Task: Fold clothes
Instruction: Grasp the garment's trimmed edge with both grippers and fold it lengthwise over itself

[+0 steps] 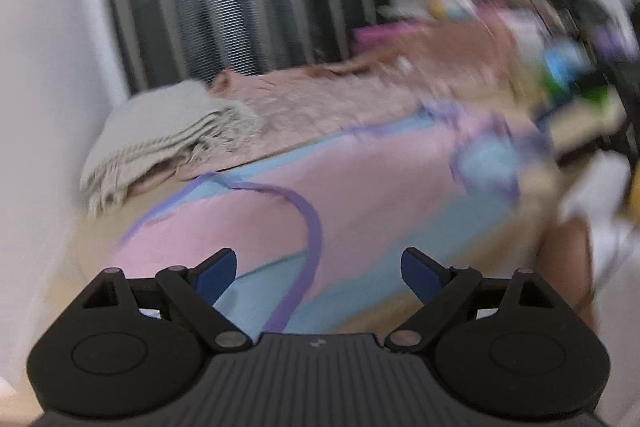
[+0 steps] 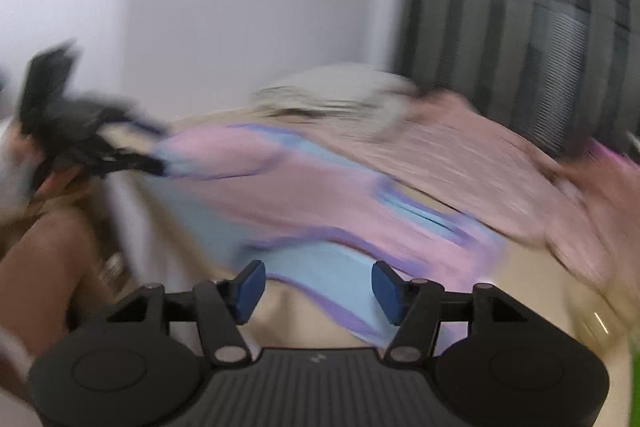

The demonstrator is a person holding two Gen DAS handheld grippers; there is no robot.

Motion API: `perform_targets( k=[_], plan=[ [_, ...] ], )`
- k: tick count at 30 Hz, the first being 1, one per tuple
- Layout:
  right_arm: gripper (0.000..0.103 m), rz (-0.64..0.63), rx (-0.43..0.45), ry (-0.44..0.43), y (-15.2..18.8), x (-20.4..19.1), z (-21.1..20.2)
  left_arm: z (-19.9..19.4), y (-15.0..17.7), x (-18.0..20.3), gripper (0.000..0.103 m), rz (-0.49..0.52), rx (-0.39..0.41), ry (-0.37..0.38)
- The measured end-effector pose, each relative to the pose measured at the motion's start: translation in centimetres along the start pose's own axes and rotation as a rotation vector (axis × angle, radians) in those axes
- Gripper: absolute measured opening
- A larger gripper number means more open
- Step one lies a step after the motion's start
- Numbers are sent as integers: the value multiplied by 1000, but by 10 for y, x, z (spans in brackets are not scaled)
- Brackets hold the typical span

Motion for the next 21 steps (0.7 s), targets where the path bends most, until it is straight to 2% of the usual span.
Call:
perform_targets(
  k=[3,6,9,11,13,15,17,18,19,21],
  plan=[
    [55,-81,-52,-73,-7,-8,28,2,6,6,88,62,-36,76],
    [55,-147,-104,-139,-12,-14,55,4,11,9,83,145,-19,85],
    [53,-186,-152,-203,-16,-17,79,13,22,6,70,173,-54,108],
    [40,-170,-137,-206,-15,-14,79,12,25,5,65,196,-53,118],
    [17,-179,-142,-194,-15,-16,76,11,28,4,62,218,-52,128],
    [5,-192,-153,-181,-17,-19,72,10,30,4,54,242,-51,137],
    [6,-204,-165,-167,-18,-22,68,3,32,6,53,291,-13,108],
    [12,-211,-170,-161,-18,-24,66,-1,33,7,54,317,6,93],
    [25,-217,-176,-154,-19,-25,64,-1,38,12,58,383,26,83],
    [44,-318,-171,-113,-19,-40,61,-2,47,21,58,515,66,61]
  ],
)
Point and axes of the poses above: each gripper's, at about its wrist camera, not at the fingertips, and z roughly the way its jaws point, x to its right, y to its underside, the point moved 2 cm from there along z, roughly the way its jaws point, and after that the axes turned 11 degrees about -y, right-handed, at the moved point
